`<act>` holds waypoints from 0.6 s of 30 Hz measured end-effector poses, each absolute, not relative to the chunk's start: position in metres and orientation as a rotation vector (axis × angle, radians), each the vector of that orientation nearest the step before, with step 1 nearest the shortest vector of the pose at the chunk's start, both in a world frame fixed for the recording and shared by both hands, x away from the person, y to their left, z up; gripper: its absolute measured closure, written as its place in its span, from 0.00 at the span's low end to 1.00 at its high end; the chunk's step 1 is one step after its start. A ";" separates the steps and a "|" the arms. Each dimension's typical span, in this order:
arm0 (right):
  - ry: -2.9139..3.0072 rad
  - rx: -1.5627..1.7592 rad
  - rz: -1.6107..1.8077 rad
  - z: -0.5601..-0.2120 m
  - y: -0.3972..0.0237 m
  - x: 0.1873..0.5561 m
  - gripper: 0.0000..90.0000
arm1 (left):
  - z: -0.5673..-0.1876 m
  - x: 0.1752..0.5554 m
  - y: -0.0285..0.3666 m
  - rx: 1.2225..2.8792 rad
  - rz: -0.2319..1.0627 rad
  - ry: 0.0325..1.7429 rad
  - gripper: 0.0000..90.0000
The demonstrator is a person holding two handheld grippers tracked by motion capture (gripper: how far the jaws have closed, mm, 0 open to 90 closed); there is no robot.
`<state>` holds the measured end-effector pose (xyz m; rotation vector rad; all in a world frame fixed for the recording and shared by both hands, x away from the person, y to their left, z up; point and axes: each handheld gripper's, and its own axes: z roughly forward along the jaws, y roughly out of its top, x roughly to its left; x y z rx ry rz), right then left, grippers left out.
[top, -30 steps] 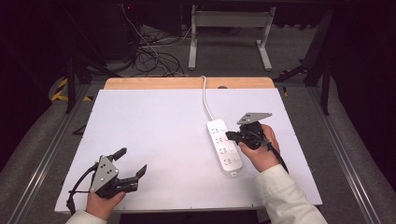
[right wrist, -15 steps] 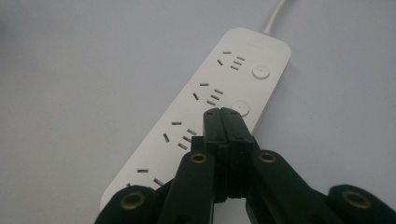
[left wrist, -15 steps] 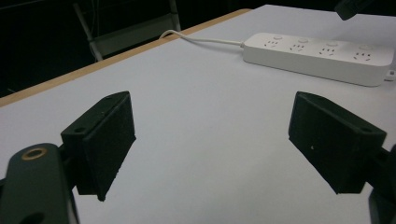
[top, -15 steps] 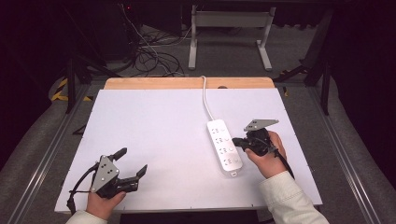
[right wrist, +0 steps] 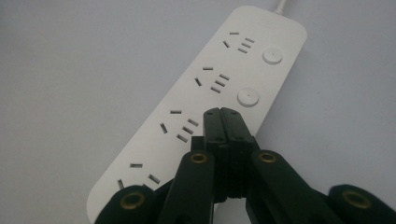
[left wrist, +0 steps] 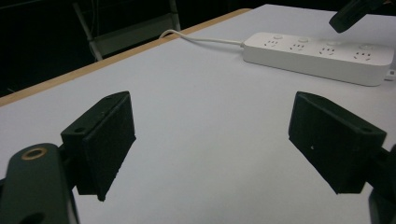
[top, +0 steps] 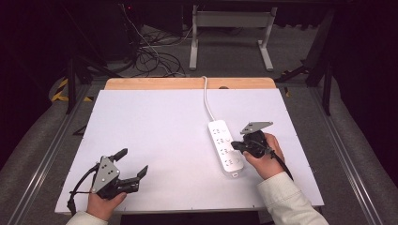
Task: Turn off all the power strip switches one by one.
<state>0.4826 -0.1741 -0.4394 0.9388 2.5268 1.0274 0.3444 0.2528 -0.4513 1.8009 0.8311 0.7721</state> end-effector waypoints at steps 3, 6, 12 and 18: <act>2.537 0.943 1.019 -0.443 -0.173 0.485 1.00 | -0.451 0.344 0.253 1.801 0.772 0.830 0.17; 2.543 0.949 1.010 -0.446 -0.172 0.486 1.00 | -0.451 0.344 0.253 1.802 0.774 0.830 0.17; 2.556 0.949 0.997 -0.448 -0.170 0.486 1.00 | -0.451 0.344 0.254 1.806 0.781 0.826 0.17; 2.556 0.953 0.988 -0.451 -0.169 0.486 1.00 | -0.451 0.344 0.253 1.801 0.774 0.830 0.17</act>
